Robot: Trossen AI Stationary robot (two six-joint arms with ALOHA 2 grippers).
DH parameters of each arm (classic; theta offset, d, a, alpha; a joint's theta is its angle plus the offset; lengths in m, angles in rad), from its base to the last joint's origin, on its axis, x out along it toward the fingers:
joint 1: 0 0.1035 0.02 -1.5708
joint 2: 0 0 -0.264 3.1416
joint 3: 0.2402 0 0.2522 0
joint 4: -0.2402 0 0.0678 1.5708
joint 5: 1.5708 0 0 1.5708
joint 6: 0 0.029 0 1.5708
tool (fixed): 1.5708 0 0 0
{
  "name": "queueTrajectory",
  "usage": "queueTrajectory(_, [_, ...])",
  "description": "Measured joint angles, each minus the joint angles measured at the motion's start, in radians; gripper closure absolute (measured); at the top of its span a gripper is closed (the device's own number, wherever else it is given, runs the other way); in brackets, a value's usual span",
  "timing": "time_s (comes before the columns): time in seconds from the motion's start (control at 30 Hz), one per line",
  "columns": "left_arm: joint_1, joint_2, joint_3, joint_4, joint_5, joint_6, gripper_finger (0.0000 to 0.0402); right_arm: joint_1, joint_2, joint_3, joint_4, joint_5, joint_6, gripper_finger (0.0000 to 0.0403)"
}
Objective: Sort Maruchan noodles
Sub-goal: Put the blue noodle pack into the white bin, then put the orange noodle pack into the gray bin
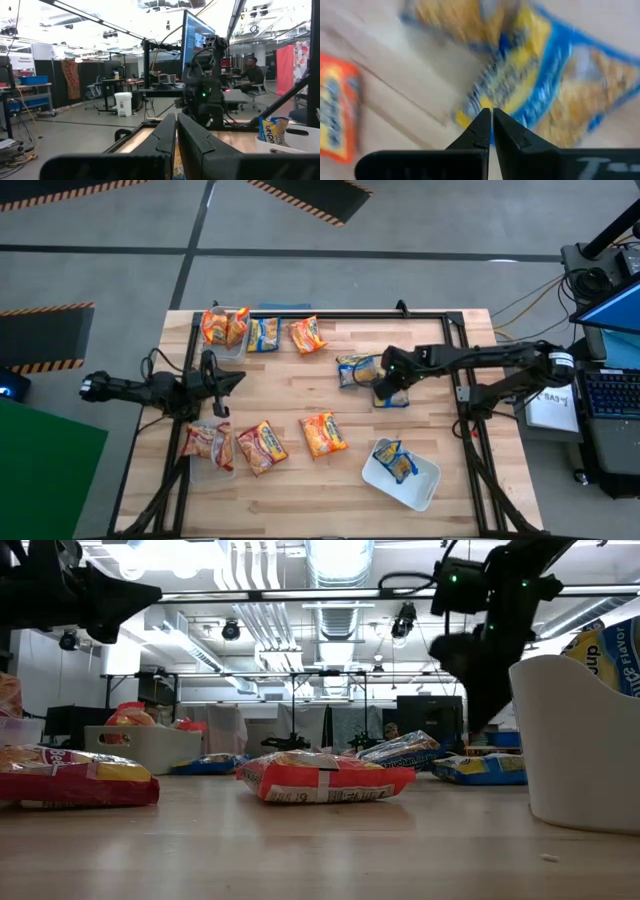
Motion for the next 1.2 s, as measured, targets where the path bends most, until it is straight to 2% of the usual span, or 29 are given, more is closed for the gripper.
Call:
queueTrajectory(0.27, [0.000, 0.000, 0.000, 0.001, -0.060, -0.002, 0.0402, -0.004, 0.128, -0.017, -0.026, 0.012, -0.001, 0.0394])
queueTrajectory(0.47, [0.000, -0.004, 0.009, 0.008, -0.090, -0.012, 0.0402, -0.032, 0.212, -0.009, 0.132, 0.098, 0.058, 0.0394])
queueTrajectory(0.6, [0.000, -0.004, 0.010, 0.000, -0.091, -0.040, 0.0402, -0.033, 0.165, 0.045, 0.099, 0.143, 0.070, 0.0394])
queueTrajectory(0.77, [0.000, -0.002, 0.010, -0.034, -0.071, -0.164, 0.0402, -0.019, 0.072, 0.103, 0.051, 0.184, -0.010, 0.0394])
queueTrajectory(0.9, [0.000, -0.002, 0.020, -0.032, -0.064, -0.111, 0.0402, 0.053, 0.020, 0.072, 0.141, 0.313, -0.066, 0.0394])
queueTrajectory(1.2, [0.000, -0.003, 0.058, -0.024, -0.072, -0.105, 0.0402, 0.131, 0.020, 0.009, 0.297, 0.373, -0.163, 0.0394])
